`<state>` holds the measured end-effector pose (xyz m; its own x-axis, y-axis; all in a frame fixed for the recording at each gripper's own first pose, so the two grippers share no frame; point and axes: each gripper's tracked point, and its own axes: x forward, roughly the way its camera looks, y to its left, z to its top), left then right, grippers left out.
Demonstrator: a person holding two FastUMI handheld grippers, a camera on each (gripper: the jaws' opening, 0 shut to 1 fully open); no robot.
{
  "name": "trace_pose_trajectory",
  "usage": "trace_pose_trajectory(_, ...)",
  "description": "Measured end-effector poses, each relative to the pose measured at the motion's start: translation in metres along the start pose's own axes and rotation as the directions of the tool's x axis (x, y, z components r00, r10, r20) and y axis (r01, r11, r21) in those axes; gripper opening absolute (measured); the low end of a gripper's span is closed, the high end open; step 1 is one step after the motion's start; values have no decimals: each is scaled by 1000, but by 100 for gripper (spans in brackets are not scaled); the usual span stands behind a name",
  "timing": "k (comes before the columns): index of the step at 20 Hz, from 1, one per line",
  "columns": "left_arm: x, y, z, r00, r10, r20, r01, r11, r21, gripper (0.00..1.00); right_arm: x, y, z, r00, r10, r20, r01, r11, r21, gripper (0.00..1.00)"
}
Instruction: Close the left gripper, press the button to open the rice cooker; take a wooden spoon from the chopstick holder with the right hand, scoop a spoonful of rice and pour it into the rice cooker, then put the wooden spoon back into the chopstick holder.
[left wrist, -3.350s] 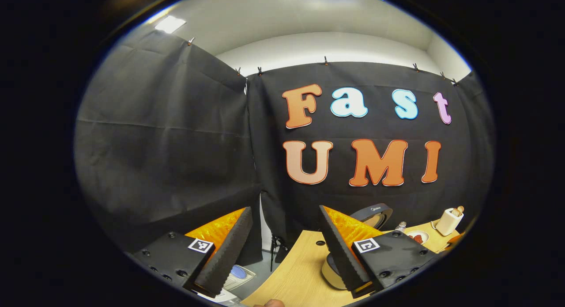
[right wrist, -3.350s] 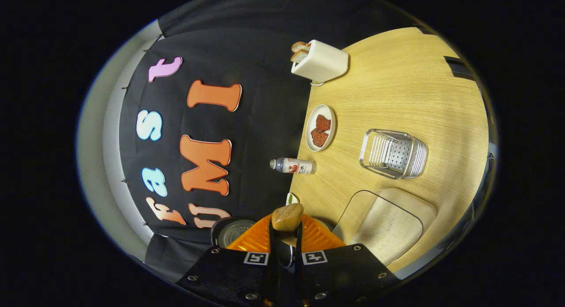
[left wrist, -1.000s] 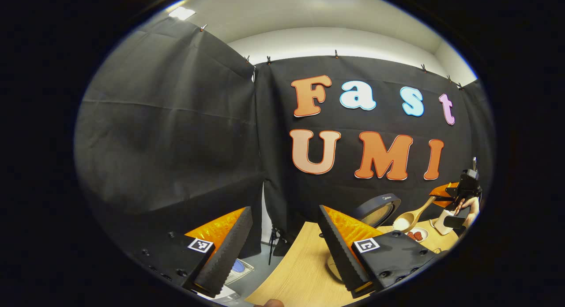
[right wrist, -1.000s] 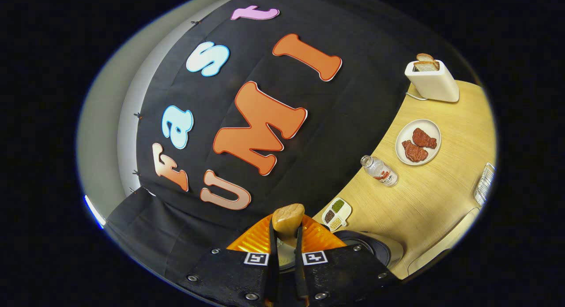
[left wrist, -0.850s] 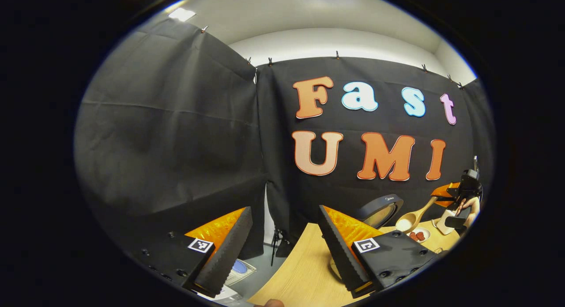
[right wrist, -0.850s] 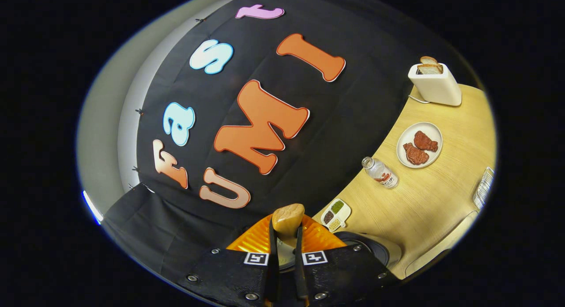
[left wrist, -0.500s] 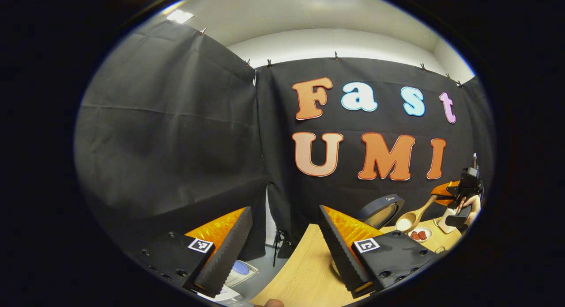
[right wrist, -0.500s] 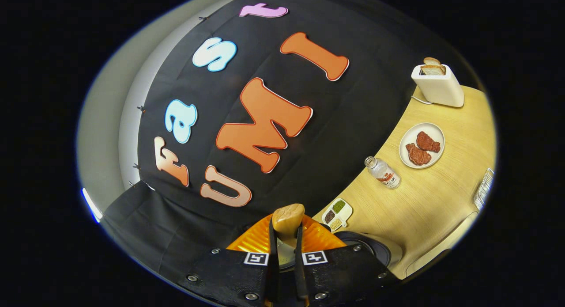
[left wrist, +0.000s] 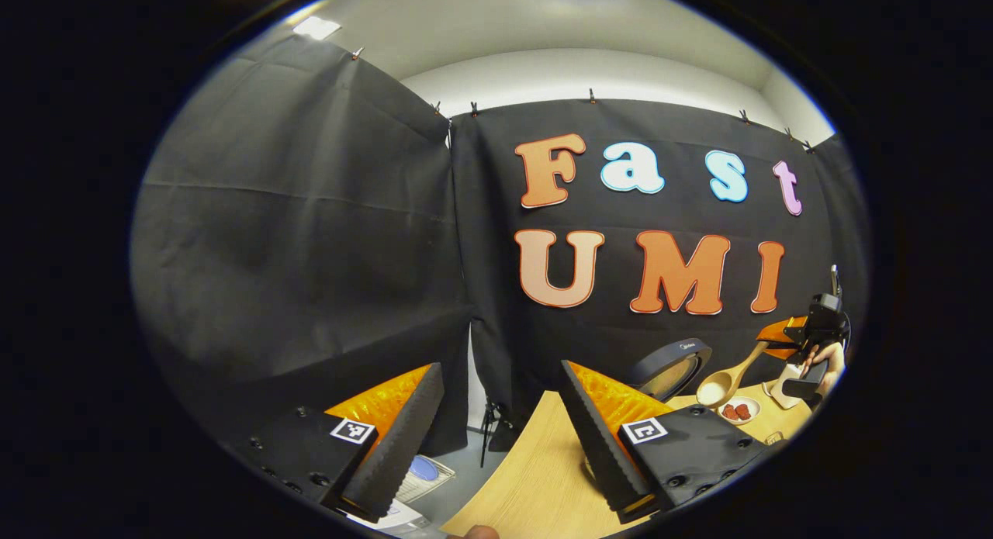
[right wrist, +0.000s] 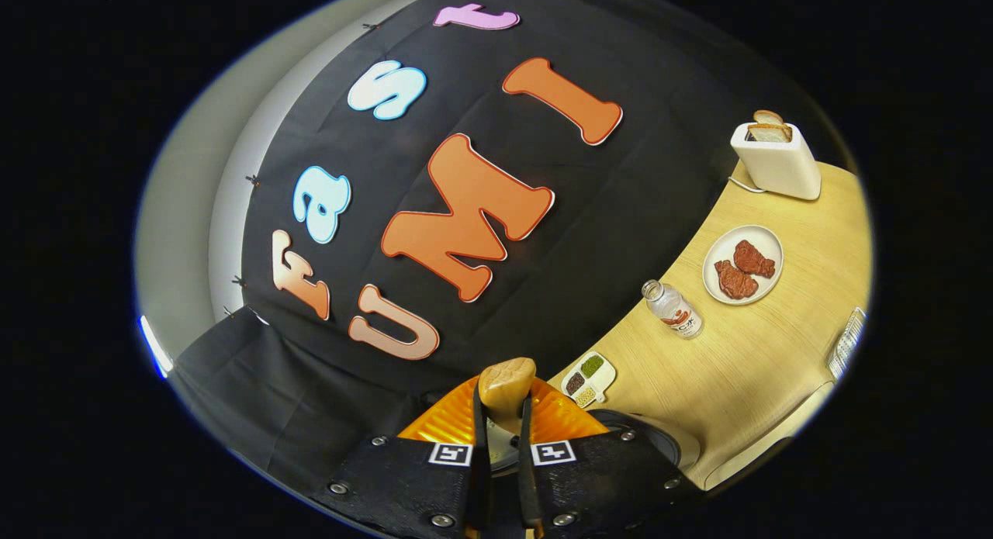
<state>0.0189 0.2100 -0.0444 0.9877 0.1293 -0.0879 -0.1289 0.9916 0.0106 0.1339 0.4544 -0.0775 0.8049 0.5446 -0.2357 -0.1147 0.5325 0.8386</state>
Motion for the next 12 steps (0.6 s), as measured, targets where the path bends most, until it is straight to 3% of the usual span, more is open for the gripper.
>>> trace_pose_trajectory(12,-4,-1,3,1000,-23,14,23,1000,-21,99,-5,17,-2,999,30,26,-27,992,-124,13)
